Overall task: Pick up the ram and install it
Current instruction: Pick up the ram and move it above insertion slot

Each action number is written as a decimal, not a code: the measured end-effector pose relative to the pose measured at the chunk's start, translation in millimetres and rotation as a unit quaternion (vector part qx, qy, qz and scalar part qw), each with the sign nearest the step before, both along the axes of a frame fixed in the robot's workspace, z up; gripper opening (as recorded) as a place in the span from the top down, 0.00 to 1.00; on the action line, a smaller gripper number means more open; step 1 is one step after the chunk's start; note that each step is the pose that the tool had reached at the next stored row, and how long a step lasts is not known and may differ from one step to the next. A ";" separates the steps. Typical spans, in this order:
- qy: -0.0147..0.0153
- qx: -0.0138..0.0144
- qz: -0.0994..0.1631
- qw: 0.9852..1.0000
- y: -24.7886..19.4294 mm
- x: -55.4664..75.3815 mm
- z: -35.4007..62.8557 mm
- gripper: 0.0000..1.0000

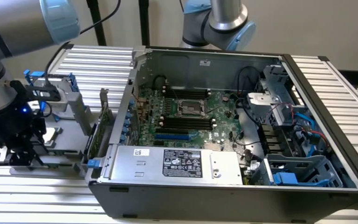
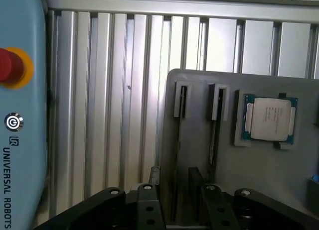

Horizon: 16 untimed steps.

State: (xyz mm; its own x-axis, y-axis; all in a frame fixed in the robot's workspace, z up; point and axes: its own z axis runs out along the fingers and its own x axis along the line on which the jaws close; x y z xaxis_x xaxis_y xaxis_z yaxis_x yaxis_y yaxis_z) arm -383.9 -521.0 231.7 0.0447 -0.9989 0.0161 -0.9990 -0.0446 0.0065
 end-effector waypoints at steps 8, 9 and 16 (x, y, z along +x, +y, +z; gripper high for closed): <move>0.000 0.000 -0.014 1.000 0.0 0.2 -14.7 0.64; 0.000 0.000 -0.017 1.000 0.0 0.3 -16.4 0.64; 0.000 0.000 -0.024 1.000 2.0 0.4 -26.4 0.64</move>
State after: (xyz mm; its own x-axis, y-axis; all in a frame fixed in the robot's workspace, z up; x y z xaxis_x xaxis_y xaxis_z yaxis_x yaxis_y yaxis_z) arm -383.5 -519.0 205.3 -0.0033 -0.9999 0.0161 -1.0000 0.0034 0.0067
